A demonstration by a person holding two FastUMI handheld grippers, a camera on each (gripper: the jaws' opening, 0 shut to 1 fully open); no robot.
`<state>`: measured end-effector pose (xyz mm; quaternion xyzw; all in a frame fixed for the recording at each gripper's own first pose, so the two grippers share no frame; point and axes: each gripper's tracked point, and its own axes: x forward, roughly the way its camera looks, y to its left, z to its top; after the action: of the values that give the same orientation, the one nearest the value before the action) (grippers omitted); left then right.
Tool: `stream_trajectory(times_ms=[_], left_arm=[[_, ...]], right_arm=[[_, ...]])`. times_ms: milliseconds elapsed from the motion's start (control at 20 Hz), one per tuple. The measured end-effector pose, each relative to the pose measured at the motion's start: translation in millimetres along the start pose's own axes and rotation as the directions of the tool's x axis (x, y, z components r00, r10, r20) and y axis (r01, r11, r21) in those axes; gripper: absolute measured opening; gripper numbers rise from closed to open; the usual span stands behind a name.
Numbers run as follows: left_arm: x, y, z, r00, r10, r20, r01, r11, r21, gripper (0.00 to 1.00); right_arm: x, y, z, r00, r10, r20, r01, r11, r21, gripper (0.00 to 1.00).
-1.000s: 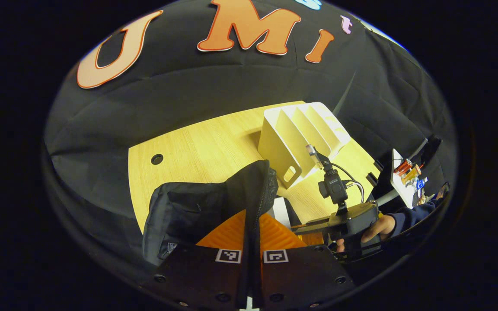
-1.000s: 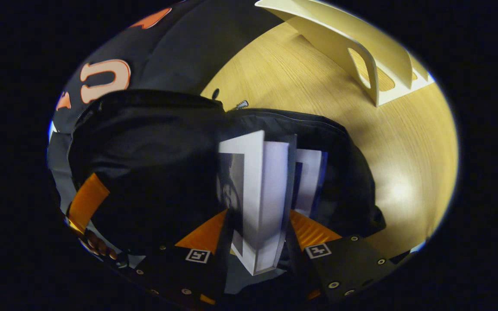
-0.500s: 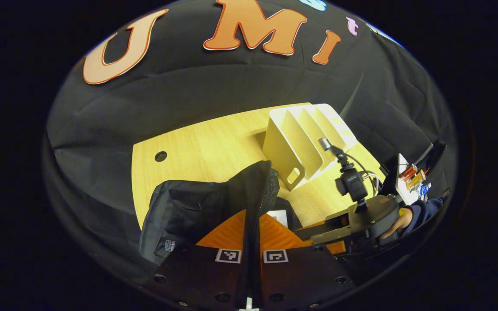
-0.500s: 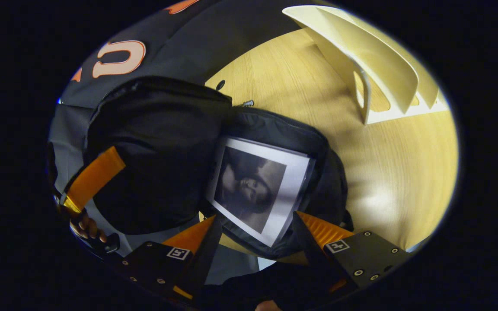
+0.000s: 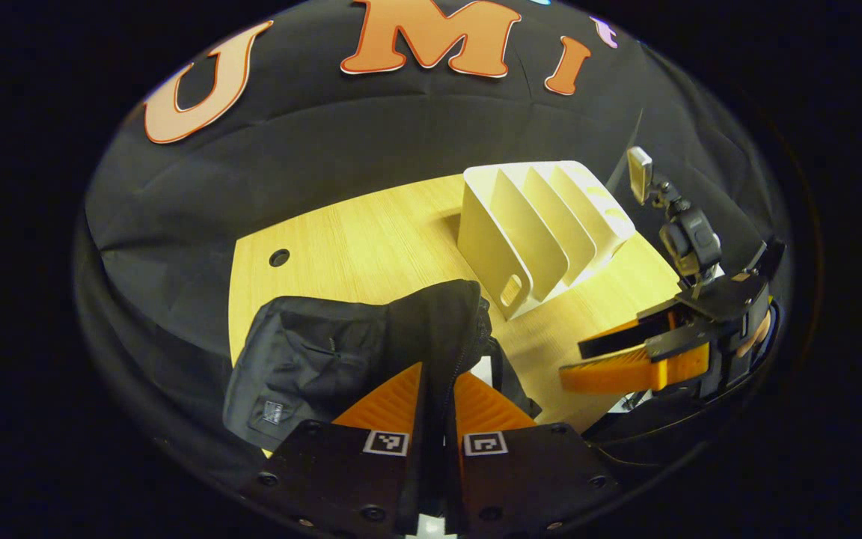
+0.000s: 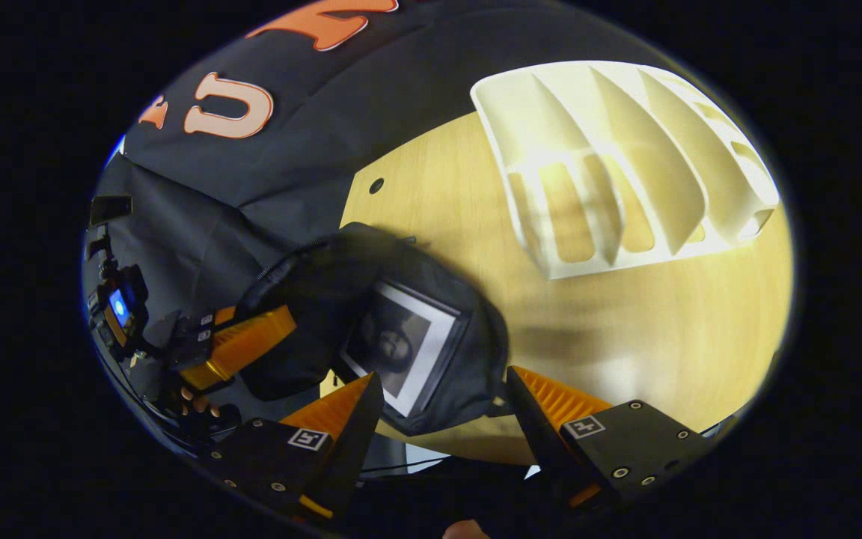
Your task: Open the schoolbag, grab two books from the bookshelf and put them into the schoolbag.
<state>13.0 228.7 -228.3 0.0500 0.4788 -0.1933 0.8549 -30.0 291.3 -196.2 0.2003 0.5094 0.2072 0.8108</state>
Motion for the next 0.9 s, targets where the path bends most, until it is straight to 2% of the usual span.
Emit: stream_trajectory(times_ms=[200,300,350,400,550,700,900], left_arm=[[2.5,-11.0,-2.0,1.0,0.0,-0.008,0.0,1.0,-0.012,0.29],[3.7,-14.9,-3.7,1.0,0.005,-0.015,-0.005,1.0,-0.018,0.4],[3.0,-18.7,-3.2,1.0,0.002,-0.014,-0.002,1.0,-0.025,0.51],[2.6,-24.1,-2.9,1.0,-0.007,-0.008,0.007,1.0,-0.03,0.53],[2.5,-34.5,1.7,1.0,-0.004,0.016,0.005,0.999,-0.031,1.0],[8.8,-38.2,6.7,0.997,0.028,0.077,-0.024,0.999,-0.044,0.99],[14.2,-47.5,28.4,0.975,0.07,0.21,-0.057,0.996,-0.069,0.99]], right_arm=[[-30.2,-30.6,25.6,0.997,-0.035,0.065,0.037,0.999,-0.039,0.98],[-42.6,-43.0,33.4,0.996,-0.044,0.083,0.048,0.998,-0.05,0.97],[-47.3,-50.0,36.8,0.994,-0.054,0.092,0.059,0.997,-0.056,0.98],[-54.0,-57.0,40.0,0.993,-0.06,0.1,0.066,0.996,-0.066,0.98],[-71.9,-74.1,52.0,0.986,-0.085,0.142,0.099,0.991,-0.095,0.98],[-89.7,-86.0,74.6,0.969,-0.11,0.223,0.143,0.98,-0.136,0.98],[-129.5,-97.8,109.1,0.92,-0.129,0.369,0.205,0.963,-0.175,0.98]])
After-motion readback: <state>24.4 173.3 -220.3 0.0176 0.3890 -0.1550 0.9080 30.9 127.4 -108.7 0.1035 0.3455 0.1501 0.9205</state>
